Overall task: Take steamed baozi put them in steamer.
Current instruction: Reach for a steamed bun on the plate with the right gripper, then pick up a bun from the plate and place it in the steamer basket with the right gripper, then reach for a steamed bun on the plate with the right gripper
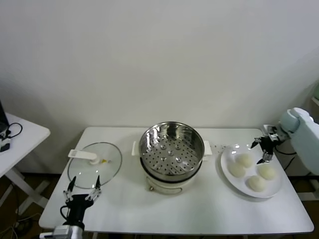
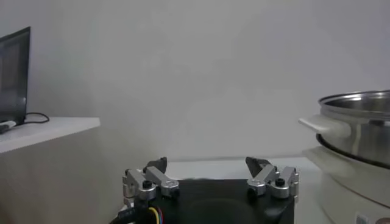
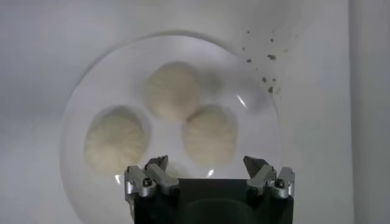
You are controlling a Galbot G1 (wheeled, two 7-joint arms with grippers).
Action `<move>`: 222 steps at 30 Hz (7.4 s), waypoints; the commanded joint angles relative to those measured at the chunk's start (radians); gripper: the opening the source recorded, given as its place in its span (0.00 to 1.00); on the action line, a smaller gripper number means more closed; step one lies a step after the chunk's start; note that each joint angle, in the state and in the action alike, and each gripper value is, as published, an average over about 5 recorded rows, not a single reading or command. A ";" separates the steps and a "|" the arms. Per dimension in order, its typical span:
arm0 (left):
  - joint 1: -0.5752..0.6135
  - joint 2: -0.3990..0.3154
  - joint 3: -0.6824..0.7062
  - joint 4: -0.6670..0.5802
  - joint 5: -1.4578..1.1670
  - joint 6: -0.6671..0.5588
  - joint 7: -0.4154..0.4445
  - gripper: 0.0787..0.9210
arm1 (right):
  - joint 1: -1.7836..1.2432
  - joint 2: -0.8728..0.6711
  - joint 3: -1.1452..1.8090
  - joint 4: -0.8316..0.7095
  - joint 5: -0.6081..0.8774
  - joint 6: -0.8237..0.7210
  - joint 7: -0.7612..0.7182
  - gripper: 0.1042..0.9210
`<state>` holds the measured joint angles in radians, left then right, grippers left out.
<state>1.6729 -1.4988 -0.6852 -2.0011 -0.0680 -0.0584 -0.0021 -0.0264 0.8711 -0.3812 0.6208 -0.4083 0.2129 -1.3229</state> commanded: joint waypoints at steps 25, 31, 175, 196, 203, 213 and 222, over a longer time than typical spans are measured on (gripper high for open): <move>-0.008 0.002 0.001 0.017 -0.003 0.000 0.000 0.88 | -0.043 0.132 0.151 -0.124 -0.290 0.129 0.117 0.88; -0.009 0.001 0.001 0.018 -0.003 0.000 -0.001 0.88 | -0.045 0.135 0.154 -0.126 -0.289 0.118 0.107 0.88; 0.001 0.004 0.015 -0.007 -0.010 0.007 -0.003 0.88 | 0.628 -0.147 -0.690 0.700 0.582 -0.097 0.090 0.88; -0.003 0.009 0.023 -0.011 -0.011 0.012 -0.001 0.88 | -0.047 -0.352 -0.278 0.524 0.452 -0.313 0.147 0.88; -0.005 0.006 0.015 -0.009 -0.012 0.014 -0.003 0.88 | -0.051 -0.211 -0.284 0.381 0.318 -0.254 0.105 0.88; -0.017 0.003 0.011 -0.002 -0.019 0.018 -0.004 0.88 | -0.040 -0.112 -0.332 0.318 0.280 -0.242 0.059 0.88; -0.020 0.006 0.010 0.003 -0.028 0.018 -0.004 0.88 | -0.048 -0.071 -0.313 0.280 0.204 -0.213 0.100 0.88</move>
<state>1.6530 -1.4942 -0.6753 -1.9990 -0.0944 -0.0404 -0.0063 -0.0551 0.7641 -0.6991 0.9376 -0.1512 -0.0125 -1.2265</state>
